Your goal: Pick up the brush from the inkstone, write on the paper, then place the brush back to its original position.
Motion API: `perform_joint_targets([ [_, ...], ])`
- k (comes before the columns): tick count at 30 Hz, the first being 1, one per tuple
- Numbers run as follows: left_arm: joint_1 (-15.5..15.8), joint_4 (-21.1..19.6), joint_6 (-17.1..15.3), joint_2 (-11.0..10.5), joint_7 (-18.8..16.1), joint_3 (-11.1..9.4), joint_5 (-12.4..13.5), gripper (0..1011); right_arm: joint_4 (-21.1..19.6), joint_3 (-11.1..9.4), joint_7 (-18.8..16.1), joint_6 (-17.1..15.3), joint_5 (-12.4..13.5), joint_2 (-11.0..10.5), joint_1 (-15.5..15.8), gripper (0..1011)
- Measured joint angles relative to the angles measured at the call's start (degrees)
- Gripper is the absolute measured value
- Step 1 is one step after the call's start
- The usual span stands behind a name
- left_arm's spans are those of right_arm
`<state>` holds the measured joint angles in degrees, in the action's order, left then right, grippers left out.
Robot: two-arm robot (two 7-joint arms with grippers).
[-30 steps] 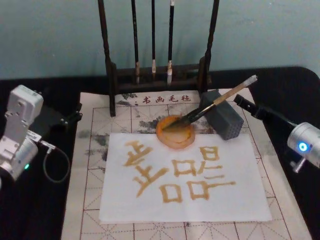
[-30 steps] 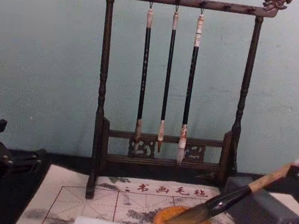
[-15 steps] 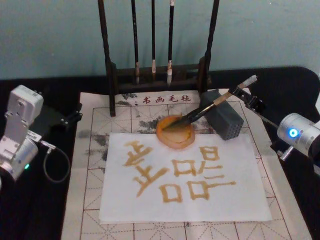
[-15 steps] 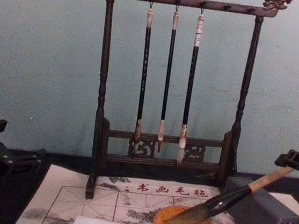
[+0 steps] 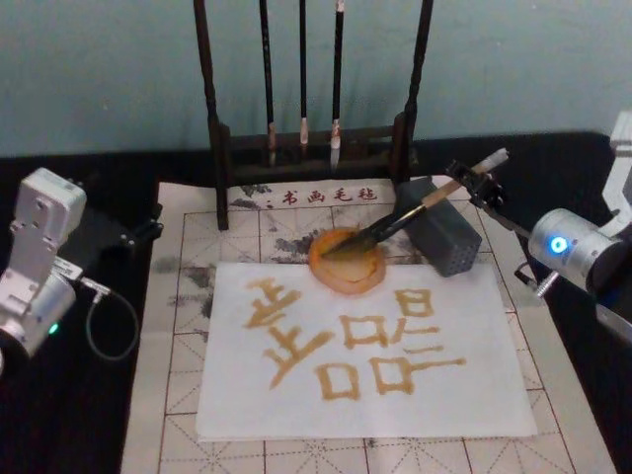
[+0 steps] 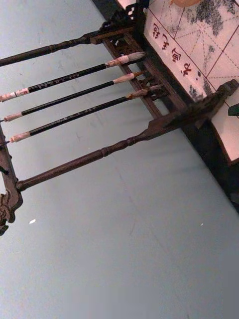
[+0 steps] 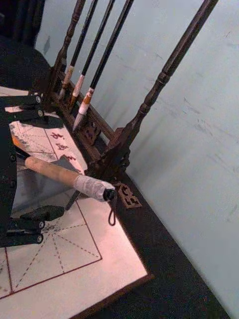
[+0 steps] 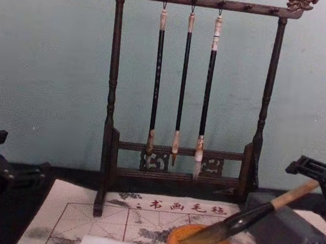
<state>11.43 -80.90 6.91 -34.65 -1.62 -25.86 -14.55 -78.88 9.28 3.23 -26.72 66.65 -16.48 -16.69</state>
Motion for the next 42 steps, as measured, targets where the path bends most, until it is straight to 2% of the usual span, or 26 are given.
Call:
perform_joint_targets([
  [12,0.0,0.0,0.0,0.0,0.0,0.0,0.0,1001,3.62,2.5,-0.51,1.88,0.36,0.22,-3.03,1003],
  [26,0.0,0.0,0.0,0.0,0.0,0.0,0.0,1001,4.18,4.4,-0.29,3.18,1.43,-0.7,-3.57,1002],
  [42,0.0,0.0,0.0,0.0,0.0,0.0,0.0,1001,4.19,4.23,-0.36,3.12,1.4,-0.59,-3.56,1002],
])
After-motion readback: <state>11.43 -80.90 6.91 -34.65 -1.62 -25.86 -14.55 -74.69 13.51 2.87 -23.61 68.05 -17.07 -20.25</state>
